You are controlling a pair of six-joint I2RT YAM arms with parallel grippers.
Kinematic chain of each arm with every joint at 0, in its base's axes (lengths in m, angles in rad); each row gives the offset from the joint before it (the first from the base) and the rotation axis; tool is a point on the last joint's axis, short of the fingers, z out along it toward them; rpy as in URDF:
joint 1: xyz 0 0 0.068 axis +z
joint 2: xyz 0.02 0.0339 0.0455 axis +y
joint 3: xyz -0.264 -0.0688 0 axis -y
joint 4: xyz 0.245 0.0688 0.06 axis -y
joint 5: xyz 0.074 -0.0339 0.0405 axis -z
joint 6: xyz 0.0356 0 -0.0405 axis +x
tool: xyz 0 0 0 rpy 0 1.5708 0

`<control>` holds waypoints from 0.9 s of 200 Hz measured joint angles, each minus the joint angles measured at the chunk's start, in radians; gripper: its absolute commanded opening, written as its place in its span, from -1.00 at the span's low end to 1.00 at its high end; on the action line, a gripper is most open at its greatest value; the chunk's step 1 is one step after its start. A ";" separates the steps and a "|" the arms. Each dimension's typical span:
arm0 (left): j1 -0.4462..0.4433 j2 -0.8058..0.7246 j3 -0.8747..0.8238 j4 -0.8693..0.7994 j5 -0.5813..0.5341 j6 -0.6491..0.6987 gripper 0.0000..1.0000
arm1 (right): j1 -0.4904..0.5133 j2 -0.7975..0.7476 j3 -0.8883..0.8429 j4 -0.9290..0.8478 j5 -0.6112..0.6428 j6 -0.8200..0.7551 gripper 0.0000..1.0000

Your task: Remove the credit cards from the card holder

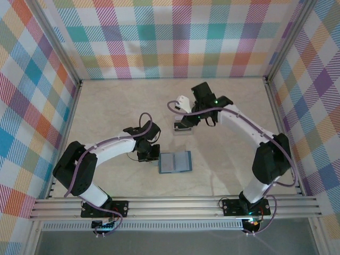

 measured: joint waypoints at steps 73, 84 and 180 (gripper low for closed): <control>0.026 0.032 0.000 0.087 0.082 0.040 -0.85 | 0.003 -0.208 -0.356 0.117 0.010 0.346 -0.12; 0.030 0.044 0.000 0.086 0.082 0.039 -0.92 | 0.004 -0.221 -0.368 0.141 -0.019 0.420 -0.30; 0.095 0.049 -0.100 0.126 0.117 0.036 -0.93 | 0.124 -0.054 -0.402 0.236 -0.240 1.149 -0.41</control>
